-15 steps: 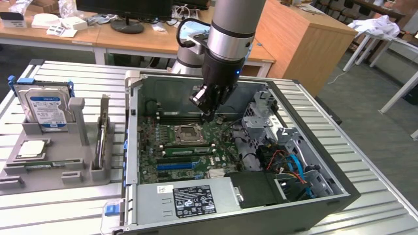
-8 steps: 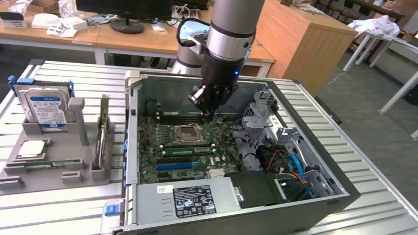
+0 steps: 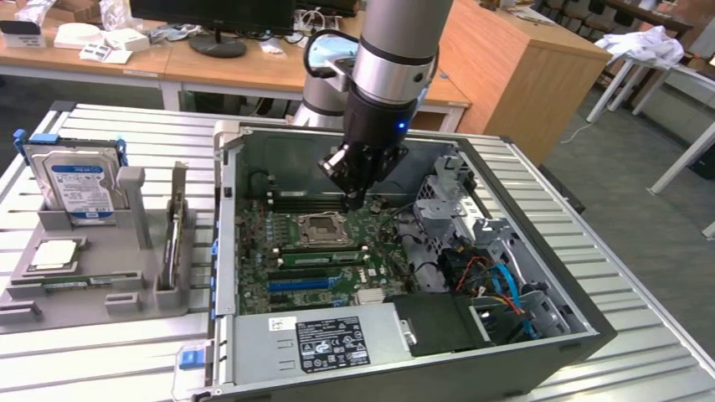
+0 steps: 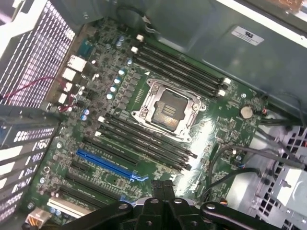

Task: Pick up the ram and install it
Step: 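Press down the ram until it locks into place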

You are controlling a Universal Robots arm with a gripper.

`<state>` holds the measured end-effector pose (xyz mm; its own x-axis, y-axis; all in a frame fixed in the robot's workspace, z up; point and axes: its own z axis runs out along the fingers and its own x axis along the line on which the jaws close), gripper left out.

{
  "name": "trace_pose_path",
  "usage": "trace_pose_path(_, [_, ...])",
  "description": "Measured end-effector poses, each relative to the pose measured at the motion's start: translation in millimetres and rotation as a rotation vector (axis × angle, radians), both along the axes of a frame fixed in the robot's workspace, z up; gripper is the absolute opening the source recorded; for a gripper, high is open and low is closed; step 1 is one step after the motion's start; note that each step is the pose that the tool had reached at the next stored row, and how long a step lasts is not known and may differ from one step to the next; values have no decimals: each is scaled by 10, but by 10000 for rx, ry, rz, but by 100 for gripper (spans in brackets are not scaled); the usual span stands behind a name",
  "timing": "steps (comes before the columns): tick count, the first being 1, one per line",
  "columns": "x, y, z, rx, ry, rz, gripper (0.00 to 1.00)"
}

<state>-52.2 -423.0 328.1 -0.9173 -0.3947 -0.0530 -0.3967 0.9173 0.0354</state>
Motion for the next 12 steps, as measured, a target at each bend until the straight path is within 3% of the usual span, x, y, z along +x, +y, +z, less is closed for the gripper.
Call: trace_pose_path(12, [0,0,-17,-2,281,-1367,11])
